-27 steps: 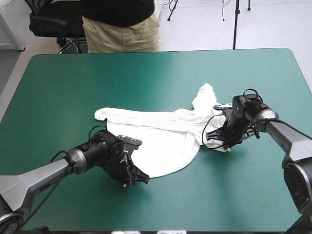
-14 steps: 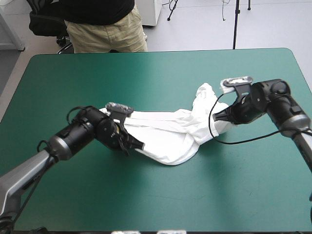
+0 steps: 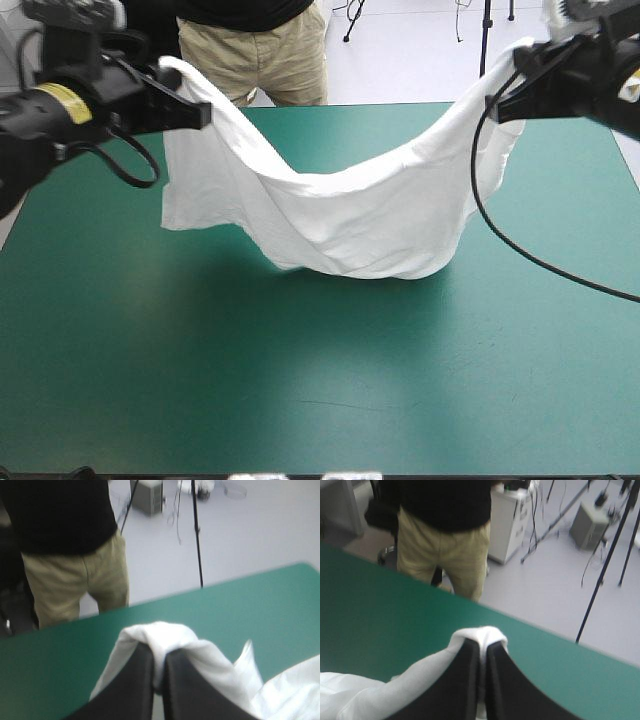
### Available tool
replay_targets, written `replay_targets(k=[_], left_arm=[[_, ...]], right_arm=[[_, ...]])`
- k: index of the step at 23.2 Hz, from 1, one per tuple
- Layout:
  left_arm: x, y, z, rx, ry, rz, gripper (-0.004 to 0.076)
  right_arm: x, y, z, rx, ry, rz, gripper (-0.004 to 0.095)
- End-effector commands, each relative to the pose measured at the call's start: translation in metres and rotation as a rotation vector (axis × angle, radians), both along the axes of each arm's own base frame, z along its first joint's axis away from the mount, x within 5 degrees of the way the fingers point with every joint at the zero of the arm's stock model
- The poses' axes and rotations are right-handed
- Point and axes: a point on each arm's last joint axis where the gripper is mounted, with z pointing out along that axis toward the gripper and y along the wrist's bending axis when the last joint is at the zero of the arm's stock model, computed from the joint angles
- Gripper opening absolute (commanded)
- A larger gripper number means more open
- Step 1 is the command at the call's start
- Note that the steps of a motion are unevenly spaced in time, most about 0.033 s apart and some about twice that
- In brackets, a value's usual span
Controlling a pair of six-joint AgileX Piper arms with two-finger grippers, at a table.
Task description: Fold the cloth
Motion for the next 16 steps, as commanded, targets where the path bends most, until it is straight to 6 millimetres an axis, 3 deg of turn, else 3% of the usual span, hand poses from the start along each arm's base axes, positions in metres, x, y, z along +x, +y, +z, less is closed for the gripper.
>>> replay_targets(k=[1, 5, 9, 13, 16], left_arm=[[-0.05, 0.031, 0.063, -0.127, -0.345, -0.009, -0.0012], [-0.098, 0.056, 0.108, -0.269, -0.645, -0.039, -0.0017], [-0.127, 0.065, 0.124, -0.349, -0.771, -0.123, -0.0017], [-0.127, 0.064, 0.12, -0.33, -0.728, -0.132, -0.0017], [-0.12, 0.065, 0.108, -0.222, -0.61, -0.094, -0.0017]], right_arm=[[-0.055, -0.012, 0.063, 0.06, -0.398, 0.018, -0.0017], [-0.107, -0.022, 0.107, 0.106, -0.73, 0.032, -0.0017], [-0.142, -0.031, 0.125, 0.145, -0.89, 0.018, -0.0017], [-0.143, -0.031, 0.122, 0.127, -0.854, 0.02, -0.0017], [-0.134, -0.028, 0.114, 0.1, -0.764, 0.026, -0.0017]])
